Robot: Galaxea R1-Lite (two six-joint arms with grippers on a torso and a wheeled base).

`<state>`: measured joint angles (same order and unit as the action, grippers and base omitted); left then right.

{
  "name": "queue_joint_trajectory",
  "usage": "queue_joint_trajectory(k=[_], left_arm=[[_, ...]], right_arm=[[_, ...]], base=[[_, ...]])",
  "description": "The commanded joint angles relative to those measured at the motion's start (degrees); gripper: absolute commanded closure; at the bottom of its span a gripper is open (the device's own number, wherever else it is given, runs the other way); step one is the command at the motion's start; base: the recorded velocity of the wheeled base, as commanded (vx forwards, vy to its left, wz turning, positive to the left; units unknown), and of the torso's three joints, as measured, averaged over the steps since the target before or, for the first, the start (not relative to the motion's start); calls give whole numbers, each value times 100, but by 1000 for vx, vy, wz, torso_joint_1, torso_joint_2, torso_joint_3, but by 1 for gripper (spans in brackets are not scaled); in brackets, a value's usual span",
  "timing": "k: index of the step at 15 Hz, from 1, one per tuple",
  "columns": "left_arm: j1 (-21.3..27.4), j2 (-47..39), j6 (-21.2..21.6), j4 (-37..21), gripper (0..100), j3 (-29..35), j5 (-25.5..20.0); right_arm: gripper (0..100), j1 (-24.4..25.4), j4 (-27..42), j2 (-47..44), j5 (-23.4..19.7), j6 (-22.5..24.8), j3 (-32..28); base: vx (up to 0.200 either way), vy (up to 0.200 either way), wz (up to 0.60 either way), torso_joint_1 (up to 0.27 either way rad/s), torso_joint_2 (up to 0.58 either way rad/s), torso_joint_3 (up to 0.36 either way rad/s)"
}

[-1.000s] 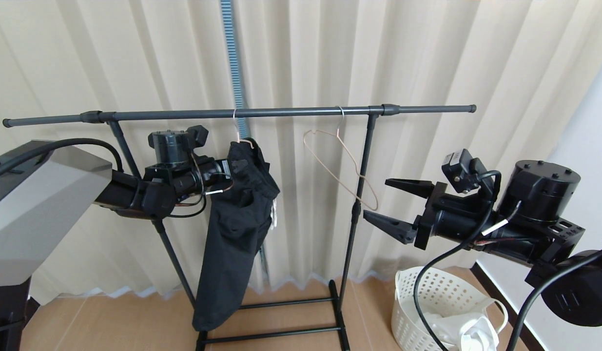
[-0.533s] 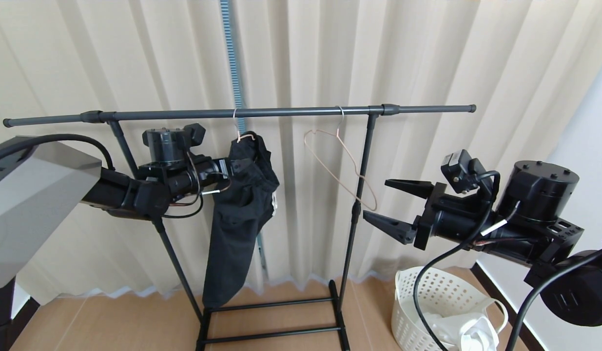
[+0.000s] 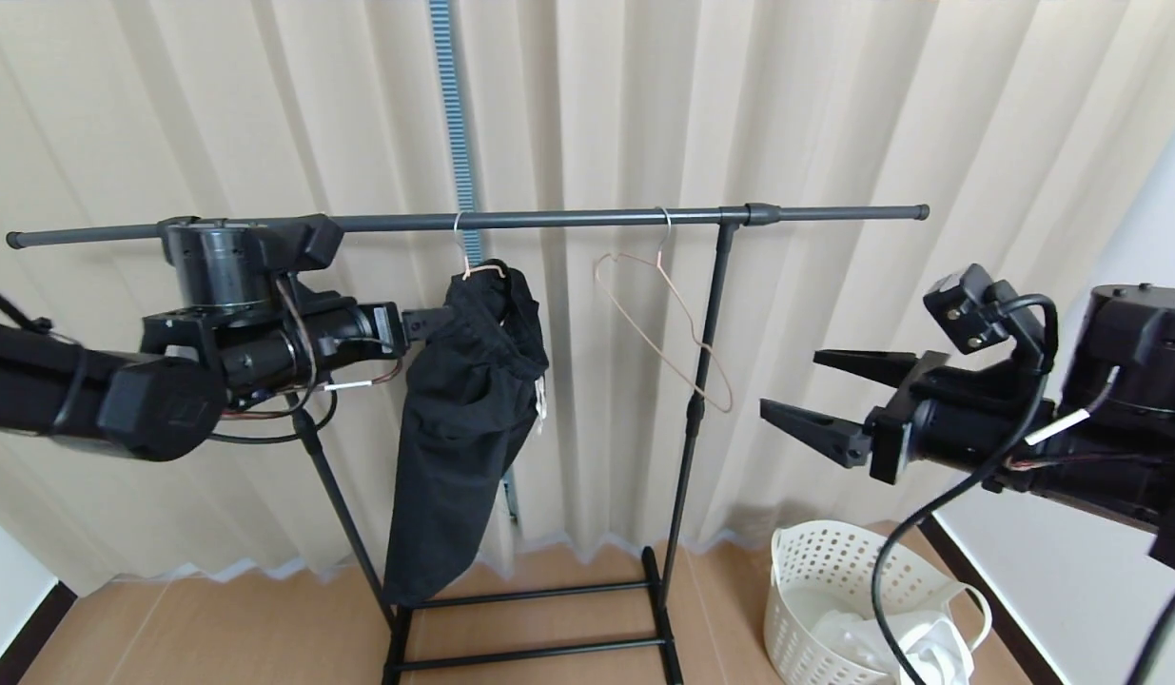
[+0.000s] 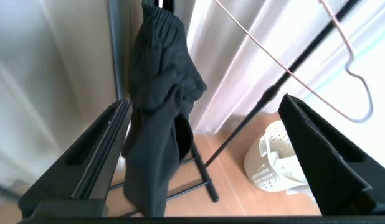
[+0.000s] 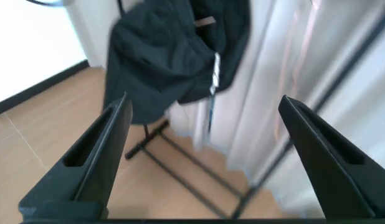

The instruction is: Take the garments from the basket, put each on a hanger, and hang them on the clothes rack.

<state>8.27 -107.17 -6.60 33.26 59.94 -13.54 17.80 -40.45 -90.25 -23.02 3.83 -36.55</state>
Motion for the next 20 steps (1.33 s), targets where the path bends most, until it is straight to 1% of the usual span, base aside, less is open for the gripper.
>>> queue_joint_trajectory(k=[1,2,3,4,5,6,7,8,9,10,12,13,14,15,16,17,18,19,20], left_arm=[[26,1822,317,-65,0,-1696,-26],[61,2218,352,-47,0,-2215,-34],[131,2613,369,-30,0,-2672,-34],[158,2780,369,-21,0,-2839,-34],[202,3378,369,-12,0,-3419,-34],[202,3659,369,-12,0,-3656,-26],[202,4283,361,-21,0,-4131,-26],[202,4652,369,-30,0,-4421,-26],[202,4652,369,-30,0,-4421,-26],[193,5408,361,-47,0,-5071,-26],[175,5874,352,-65,0,-5414,-26],[175,6217,352,-74,0,-5686,-17],[175,6375,361,-82,0,-5810,-17],[175,6595,361,-100,0,-5985,-17],[175,6841,361,-188,0,-5994,-17],[175,7201,352,-513,0,-5994,-17],[175,7632,352,-1014,0,-5994,-17],[193,8370,361,-1831,0,-5994,-17],[193,8827,369,-2262,0,-5994,-17]], right_arm=[[0,-75,1118,1457,763,-22,192],[0,-75,1188,1607,895,-22,280],[0,-75,1338,2152,1247,-14,658],[0,-75,1355,2275,1308,-14,754],[0,-75,1417,2661,1581,-14,1123],[0,-66,1434,2837,1722,-14,1290],[0,-31,1426,3180,1932,-5,1774],[0,-31,1426,3382,1959,-5,2038],[0,-31,1426,3382,1959,-5,2038],[0,-31,1434,3936,1959,-5,2662],[0,-31,1443,4366,1950,-5,3083],[0,-31,1487,4780,1950,-5,3470],[0,-31,1593,5008,1950,-5,3602],[0,-40,1848,5333,1950,-5,3655],[0,-48,2296,5746,1950,-5,3655],[0,-40,2858,6318,1950,-5,3628],[0,-48,3456,6863,1941,-5,3628],[0,-66,4168,7539,1897,-31,3497],[0,-127,4396,7785,1906,-110,3373]], base=[[0,0,0,0,0,0],[0,0,0,0,0,0],[0,0,0,0,0,0],[0,0,0,0,0,0],[0,0,0,0,0,0],[0,0,0,0,0,0],[0,0,0,0,0,0],[0,0,0,0,0,0],[0,0,0,0,0,0],[0,0,0,0,0,0],[0,0,0,0,0,0],[0,0,0,0,0,0],[0,0,0,0,0,0],[0,0,0,0,0,0],[0,0,0,0,0,0],[0,0,0,0,0,0],[0,0,0,0,0,0],[0,0,0,0,0,0],[0,0,0,0,0,0]])
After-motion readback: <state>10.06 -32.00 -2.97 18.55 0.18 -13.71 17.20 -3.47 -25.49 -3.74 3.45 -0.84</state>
